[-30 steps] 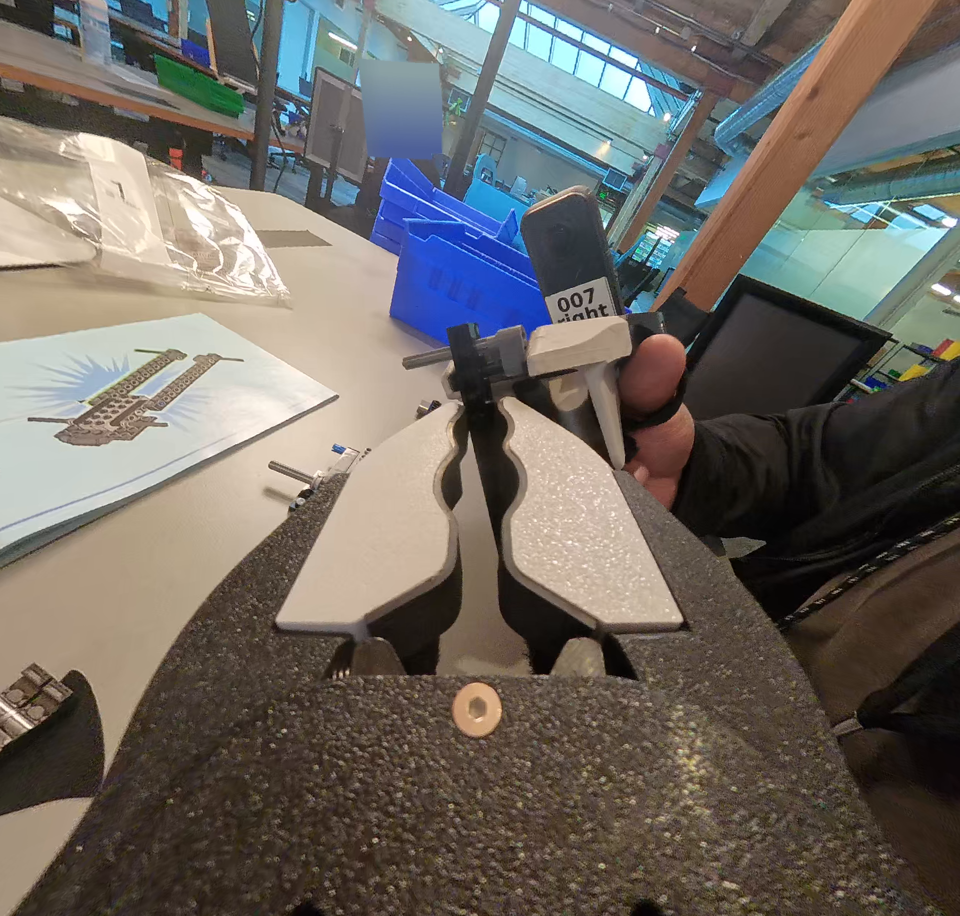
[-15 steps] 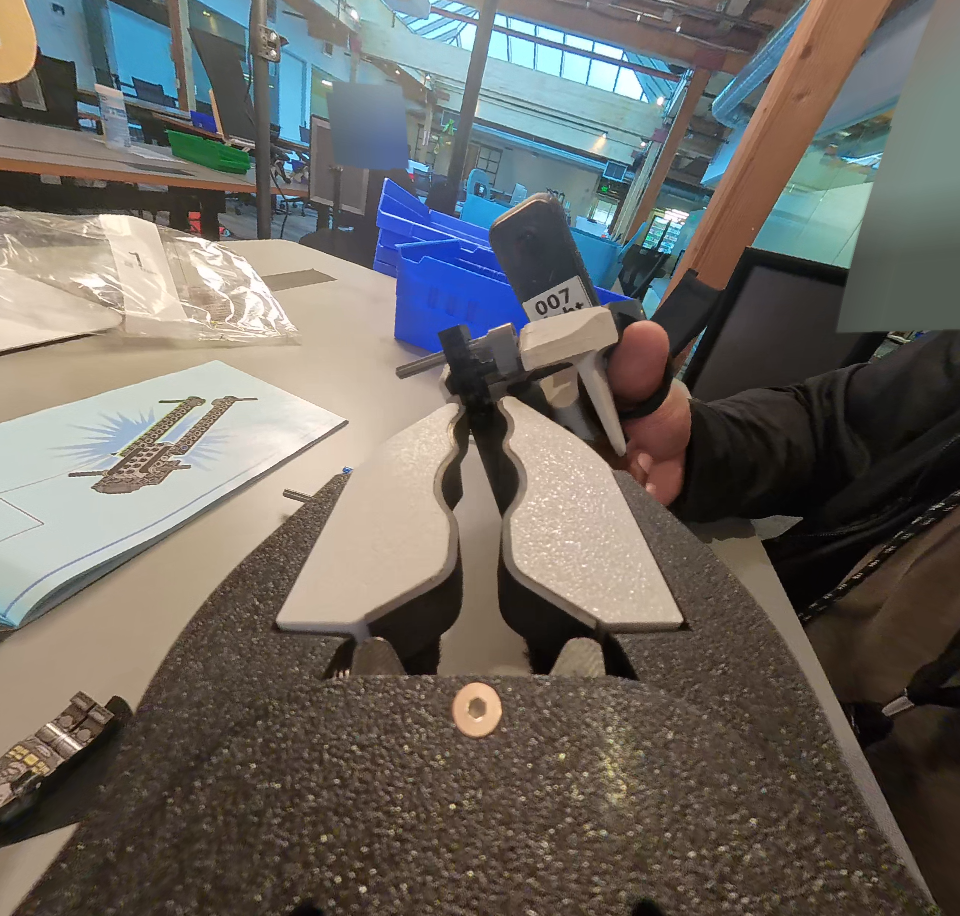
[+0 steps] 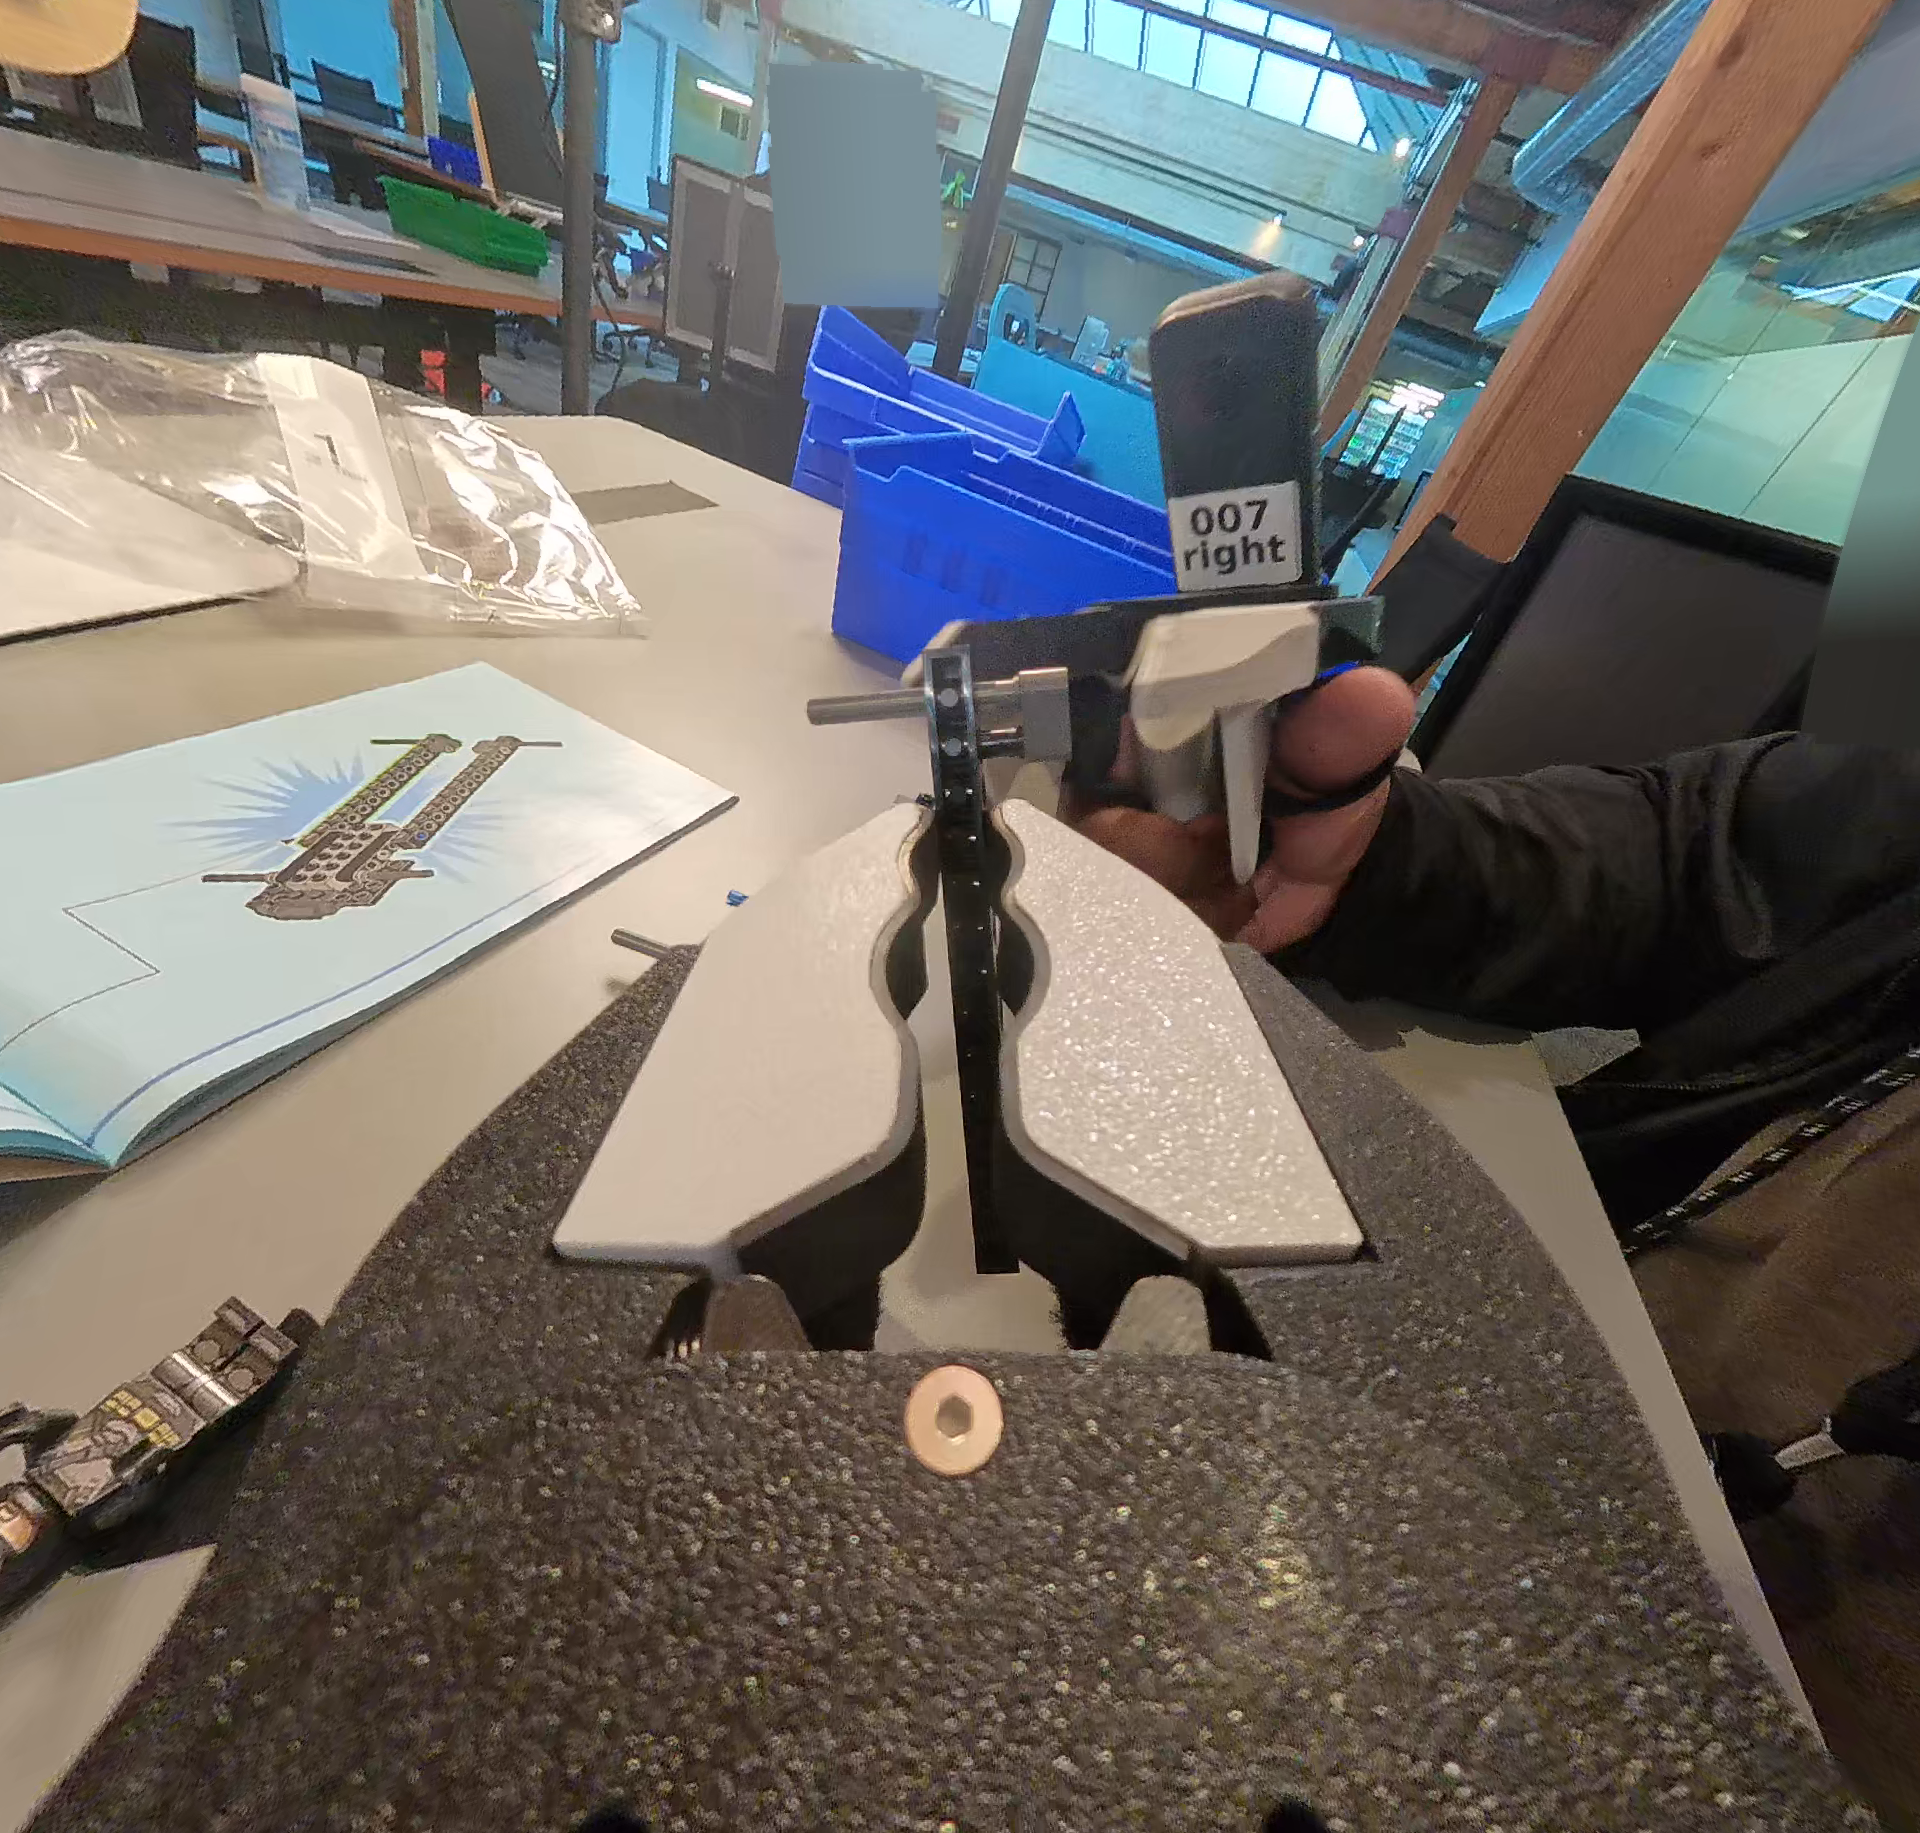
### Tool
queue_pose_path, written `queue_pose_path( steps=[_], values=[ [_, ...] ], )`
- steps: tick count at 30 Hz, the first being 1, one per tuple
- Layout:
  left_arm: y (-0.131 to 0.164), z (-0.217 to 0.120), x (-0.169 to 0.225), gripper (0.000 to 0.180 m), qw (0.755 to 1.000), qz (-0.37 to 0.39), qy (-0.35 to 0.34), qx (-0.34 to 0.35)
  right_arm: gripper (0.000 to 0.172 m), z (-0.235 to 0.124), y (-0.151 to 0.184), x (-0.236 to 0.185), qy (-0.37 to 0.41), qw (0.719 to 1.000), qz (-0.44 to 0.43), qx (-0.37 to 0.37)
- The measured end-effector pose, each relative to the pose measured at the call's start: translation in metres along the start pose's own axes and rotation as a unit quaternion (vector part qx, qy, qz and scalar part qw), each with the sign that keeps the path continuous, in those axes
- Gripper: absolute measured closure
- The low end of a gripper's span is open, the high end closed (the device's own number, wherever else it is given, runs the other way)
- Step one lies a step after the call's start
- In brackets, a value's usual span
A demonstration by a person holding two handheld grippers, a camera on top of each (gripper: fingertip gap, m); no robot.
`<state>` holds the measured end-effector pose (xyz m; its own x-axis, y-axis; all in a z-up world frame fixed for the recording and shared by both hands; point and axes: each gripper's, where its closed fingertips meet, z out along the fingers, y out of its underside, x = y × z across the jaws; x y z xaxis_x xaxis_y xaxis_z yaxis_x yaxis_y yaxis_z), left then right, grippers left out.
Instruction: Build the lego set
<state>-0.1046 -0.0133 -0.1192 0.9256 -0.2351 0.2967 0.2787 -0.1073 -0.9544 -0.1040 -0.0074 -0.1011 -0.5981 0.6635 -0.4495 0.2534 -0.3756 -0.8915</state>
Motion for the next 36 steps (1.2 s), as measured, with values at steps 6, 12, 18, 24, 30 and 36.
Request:
queue_pose_path(
  steps=[6, 12, 18, 24, 30, 36],
  values=[
    [0.006, 0.004, 0.004, 0.172, 1.0, 0.005, 0.006, -0.021, 0.132, -0.002, -0.004, -0.007, -0.018, 0.999, -0.042, 0.002],
    [0.021, 0.003, 0.01, 0.172, 0.994, 0.06, 0.012, -0.089, 0.131, -0.008, 0.007, -0.013, -0.035, 0.988, -0.132, -0.073],
    [0.037, 0.0, 0.012, 0.172, 0.983, 0.082, 0.018, -0.164, 0.13, -0.015, 0.029, -0.009, -0.014, 0.958, -0.24, -0.158],
    [0.047, 0.0, 0.016, 0.172, 0.978, 0.079, 0.03, -0.189, 0.133, -0.012, 0.039, -0.01, -0.021, 0.955, -0.236, -0.18],
    [0.049, 0.001, 0.022, 0.172, 0.977, 0.085, 0.046, -0.191, 0.141, -0.013, 0.045, -0.011, -0.03, 0.953, -0.23, -0.195],
    [0.044, -0.001, 0.031, 0.173, 0.975, 0.125, 0.069, -0.173, 0.143, -0.014, 0.047, -0.022, -0.071, 0.956, -0.212, -0.19]
  ],
)
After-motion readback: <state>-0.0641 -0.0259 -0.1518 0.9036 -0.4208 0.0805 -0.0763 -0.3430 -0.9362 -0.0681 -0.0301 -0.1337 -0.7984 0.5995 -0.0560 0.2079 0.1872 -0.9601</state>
